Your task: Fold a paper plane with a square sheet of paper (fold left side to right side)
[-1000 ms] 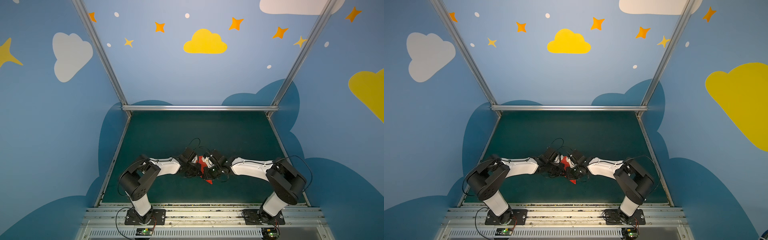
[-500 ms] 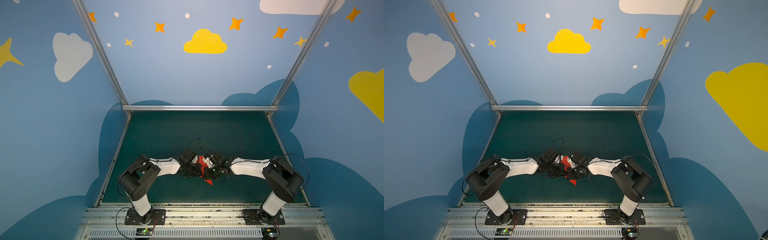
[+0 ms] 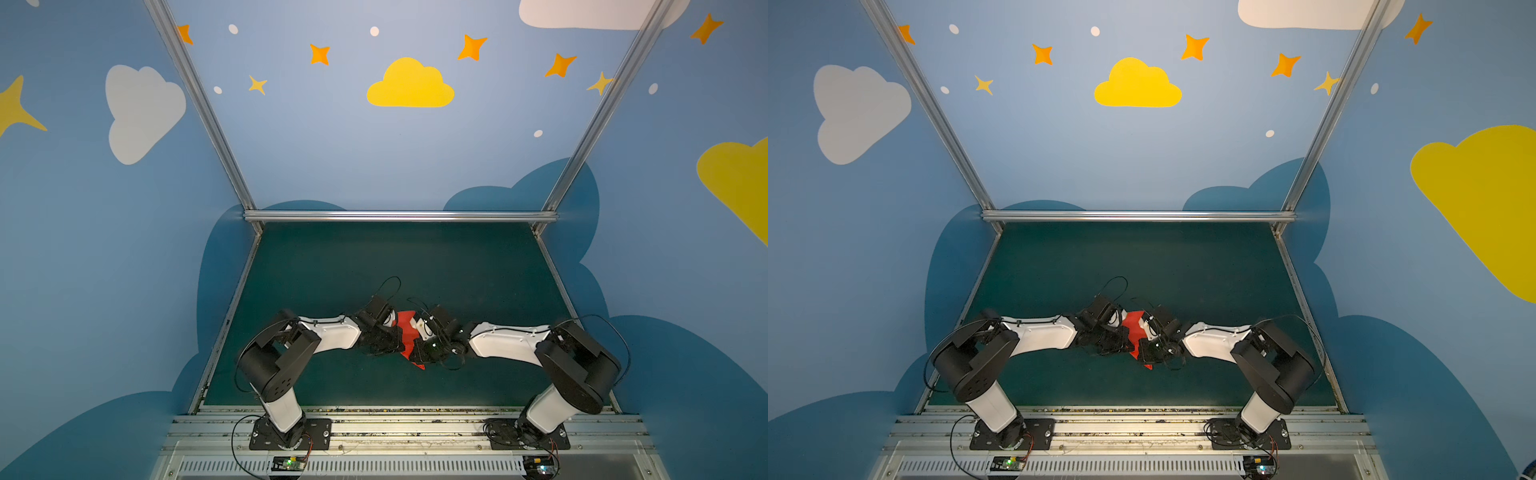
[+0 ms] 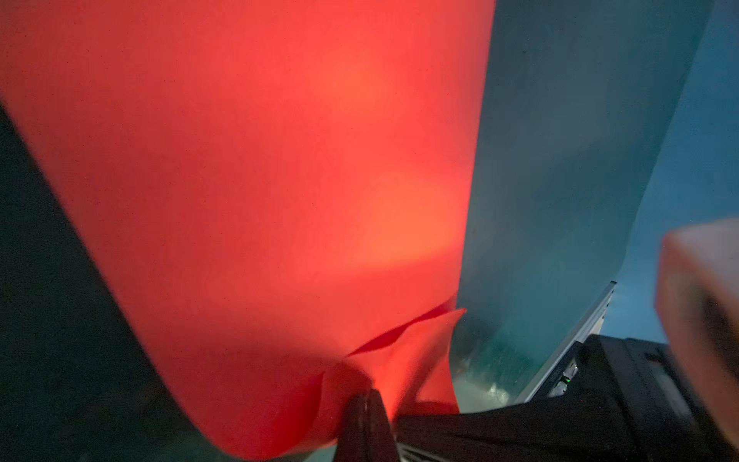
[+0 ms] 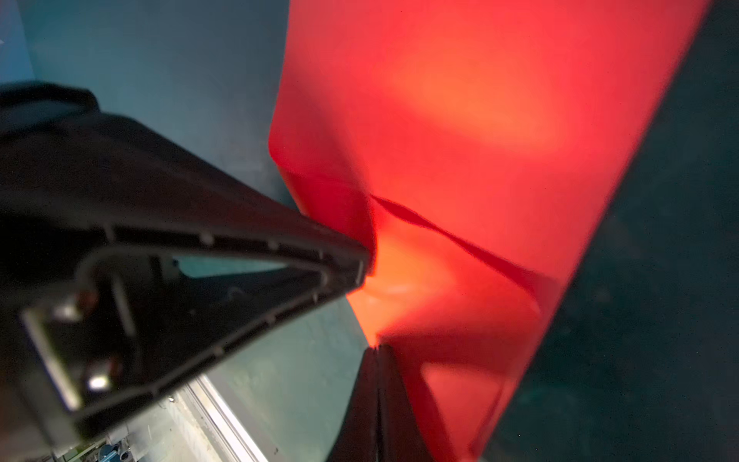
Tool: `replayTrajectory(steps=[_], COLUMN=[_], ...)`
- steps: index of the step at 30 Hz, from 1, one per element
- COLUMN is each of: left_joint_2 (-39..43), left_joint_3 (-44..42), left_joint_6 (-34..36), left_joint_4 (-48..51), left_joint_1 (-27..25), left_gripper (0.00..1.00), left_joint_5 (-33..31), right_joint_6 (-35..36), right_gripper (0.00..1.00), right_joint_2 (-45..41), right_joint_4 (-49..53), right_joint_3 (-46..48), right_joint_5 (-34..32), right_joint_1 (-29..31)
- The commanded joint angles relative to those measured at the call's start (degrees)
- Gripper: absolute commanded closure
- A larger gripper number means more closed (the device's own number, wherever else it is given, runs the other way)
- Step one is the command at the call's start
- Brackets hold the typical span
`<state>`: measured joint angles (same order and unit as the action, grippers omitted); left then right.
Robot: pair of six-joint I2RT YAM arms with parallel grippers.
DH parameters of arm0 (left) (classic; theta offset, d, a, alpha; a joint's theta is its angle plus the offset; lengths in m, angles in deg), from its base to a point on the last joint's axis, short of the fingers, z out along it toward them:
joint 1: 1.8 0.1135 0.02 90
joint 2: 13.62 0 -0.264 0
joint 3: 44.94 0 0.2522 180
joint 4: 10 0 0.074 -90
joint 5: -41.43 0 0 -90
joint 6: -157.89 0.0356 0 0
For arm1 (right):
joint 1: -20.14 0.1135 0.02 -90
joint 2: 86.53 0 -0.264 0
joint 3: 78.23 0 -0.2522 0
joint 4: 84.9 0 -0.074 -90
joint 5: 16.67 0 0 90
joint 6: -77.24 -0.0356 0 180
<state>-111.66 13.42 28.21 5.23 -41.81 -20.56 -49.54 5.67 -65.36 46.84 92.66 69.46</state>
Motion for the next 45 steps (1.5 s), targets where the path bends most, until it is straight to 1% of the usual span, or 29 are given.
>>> replayTrajectory(steps=[1,5,14,22,30,34,37,39,41,45], left_joint_2=[0.15,0.13,0.44,0.83,1.16,1.32,1.42,1.37,1.37,1.32], left_joint_3=[-1.75,-1.83,-2.32,-2.77,-3.28,-3.15,-3.16,-3.22,-3.31,-3.47], left_joint_6=[0.57,0.60,0.32,-0.64,-2.29,-2.57,-2.68,-2.74,-2.79,-2.86], left_joint_4=[4.10,4.06,3.80,3.32,3.19,3.18,3.09,2.97,2.93,2.74], left_joint_1=[0.05,0.05,0.09,0.10,0.09,0.09,0.08,0.10,0.07,0.02], left_gripper=[0.97,0.97,0.97,0.97,0.97,0.97,0.97,0.97,0.97,0.97], left_joint_5=[-3.03,-3.23,-3.22,-3.50,-4.36,-4.43,-4.42,-4.51,-4.33,-4.28], right_joint_6=[-0.44,-1.24,-3.29,-7.43,-10.31,-9.40,-9.14,-8.03,-6.59,-5.96], right_gripper=[1.00,1.00,1.00,1.00,1.00,1.00,1.00,1.00,1.00,1.00], right_joint_2=[-1.25,-2.82,-5.52,-8.61,-15.72,-21.50,-22.62,-21.14,-18.17,-11.38], right_joint_4=[4.79,4.98,4.90,5.41,11.59,16.08,17.42,17.20,16.63,13.37], right_joint_3=[2.32,5.88,10.40,15.16,17.03,14.04,9.75,6.68,3.31,-1.88], right_joint_5=[-1.75,-2.40,-3.42,-2.66,-3.12,-3.31,-3.45,-2.80,-2.04,-1.98], right_joint_1=[-0.28,-0.26,-0.28,-0.11,0.62,-0.17,-0.15,-0.21,-0.19,-0.23])
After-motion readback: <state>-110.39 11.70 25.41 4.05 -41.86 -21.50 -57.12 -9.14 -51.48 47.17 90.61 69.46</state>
